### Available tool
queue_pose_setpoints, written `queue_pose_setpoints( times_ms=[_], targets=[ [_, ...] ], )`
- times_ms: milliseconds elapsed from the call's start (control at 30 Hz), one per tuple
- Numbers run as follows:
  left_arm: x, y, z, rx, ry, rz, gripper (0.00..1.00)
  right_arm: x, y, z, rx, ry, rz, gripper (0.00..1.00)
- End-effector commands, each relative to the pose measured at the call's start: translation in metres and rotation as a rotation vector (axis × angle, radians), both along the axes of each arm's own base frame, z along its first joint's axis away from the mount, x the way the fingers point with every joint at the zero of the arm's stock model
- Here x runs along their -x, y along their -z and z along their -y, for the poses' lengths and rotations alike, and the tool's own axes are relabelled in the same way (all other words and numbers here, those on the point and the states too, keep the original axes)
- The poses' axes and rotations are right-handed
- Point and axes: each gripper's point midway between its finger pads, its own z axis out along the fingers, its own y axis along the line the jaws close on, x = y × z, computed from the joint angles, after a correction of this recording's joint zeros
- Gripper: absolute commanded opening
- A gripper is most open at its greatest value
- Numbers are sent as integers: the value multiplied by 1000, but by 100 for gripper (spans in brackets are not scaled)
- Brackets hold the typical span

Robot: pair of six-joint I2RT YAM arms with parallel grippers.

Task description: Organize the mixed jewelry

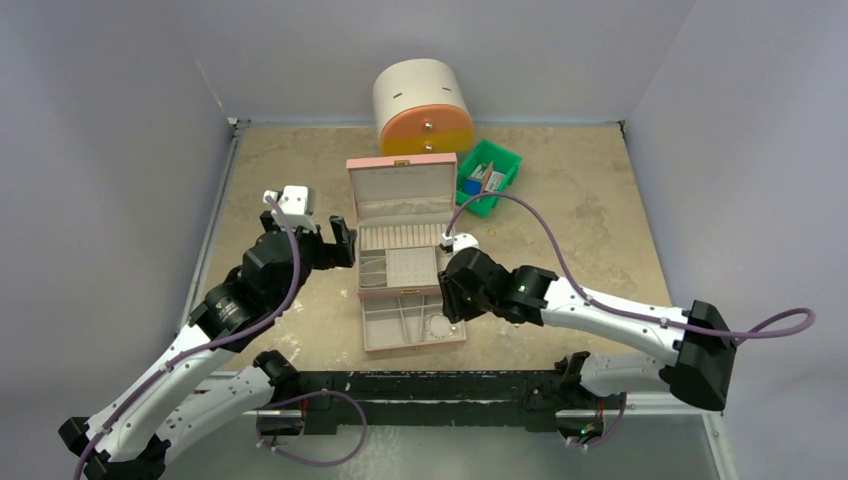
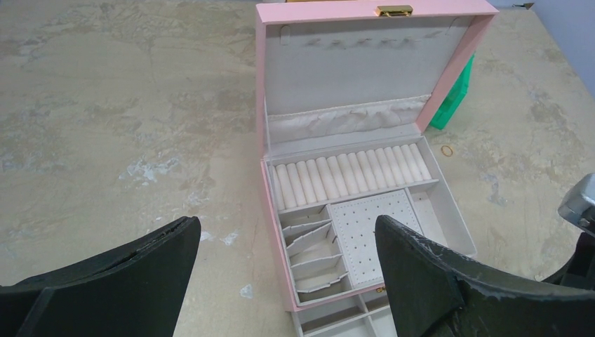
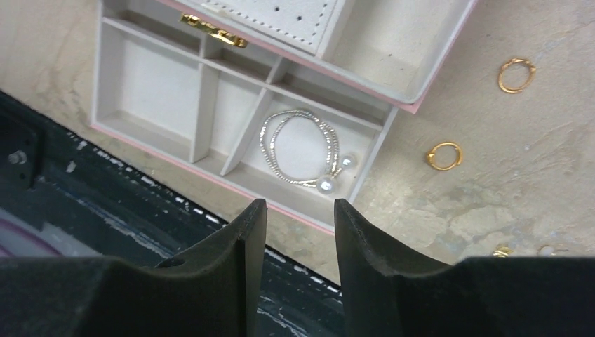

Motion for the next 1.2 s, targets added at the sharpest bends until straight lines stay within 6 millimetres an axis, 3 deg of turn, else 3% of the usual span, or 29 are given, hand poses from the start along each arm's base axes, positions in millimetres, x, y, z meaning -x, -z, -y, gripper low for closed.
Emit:
queue_pose_setpoints(
  times_ms=[0,267,667,1167],
  targets=[
    [-3,-13,-2,18,-15,34,95,16,-3,-12,-106,-34,-51,42],
    [-1,-15,-3,23,-19,40,95,42,5,-43,-143,-31,-96,42],
    [0,-16,-2,30,-10,42,95,72,37,-73,-76,13,-147,42],
    [6,-23,0,66,20,59,94,63,68,-71,70,181,-104,38]
  ],
)
